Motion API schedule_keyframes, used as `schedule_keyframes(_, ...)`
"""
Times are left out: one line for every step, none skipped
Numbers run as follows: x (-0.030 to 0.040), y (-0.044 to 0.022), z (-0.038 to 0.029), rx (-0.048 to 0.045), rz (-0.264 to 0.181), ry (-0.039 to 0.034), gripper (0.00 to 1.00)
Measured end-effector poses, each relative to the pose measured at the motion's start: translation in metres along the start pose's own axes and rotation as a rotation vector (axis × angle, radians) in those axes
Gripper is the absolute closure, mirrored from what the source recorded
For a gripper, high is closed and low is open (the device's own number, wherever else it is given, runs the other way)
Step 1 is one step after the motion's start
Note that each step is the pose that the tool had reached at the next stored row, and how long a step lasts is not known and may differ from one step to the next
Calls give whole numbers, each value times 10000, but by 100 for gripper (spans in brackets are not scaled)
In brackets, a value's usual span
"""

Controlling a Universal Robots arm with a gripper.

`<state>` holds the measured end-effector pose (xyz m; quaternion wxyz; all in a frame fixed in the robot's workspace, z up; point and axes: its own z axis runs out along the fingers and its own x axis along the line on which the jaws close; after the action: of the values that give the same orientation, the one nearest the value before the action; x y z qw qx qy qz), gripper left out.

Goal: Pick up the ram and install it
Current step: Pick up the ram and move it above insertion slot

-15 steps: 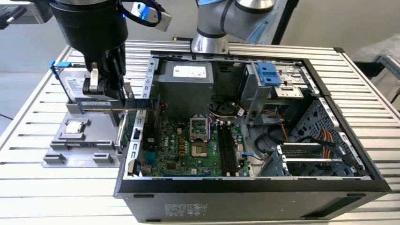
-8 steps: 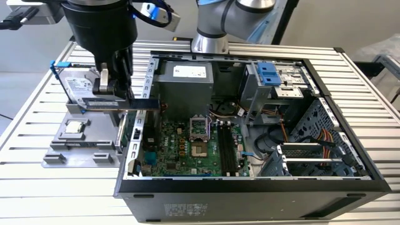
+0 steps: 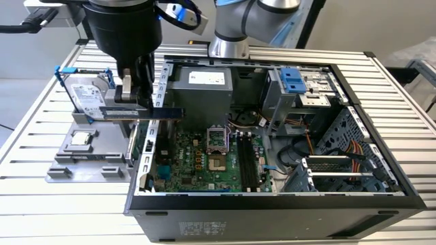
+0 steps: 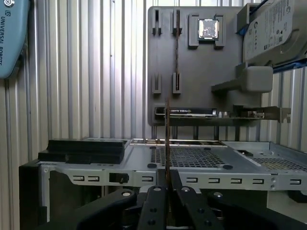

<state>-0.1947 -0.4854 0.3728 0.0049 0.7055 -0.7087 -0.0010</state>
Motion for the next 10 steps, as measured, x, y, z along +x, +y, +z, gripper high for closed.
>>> schedule_keyframes(0, -21, 0, -1, 0, -1, 100)
schedule_keyframes(0, -42, 0, -1, 0, -1, 100)
schedule_keyframes(0, -62, 0, -2, 0, -1, 100)
schedule_keyframes(0, -83, -1, -3, 0, 0, 100)
schedule_keyframes(0, -102, -1, -3, 0, 0, 100)
schedule_keyframes(0, -120, -1, -4, 0, 0, 100)
schedule_keyframes(0, -136, -1, -4, 0, 0, 100)
schedule_keyframes(0, -151, -1, -4, 0, 0, 100)
schedule_keyframes(-1, -165, -1, -4, 0, -1, 100)
schedule_keyframes(-1, -177, -1, -4, 1, -1, 100)
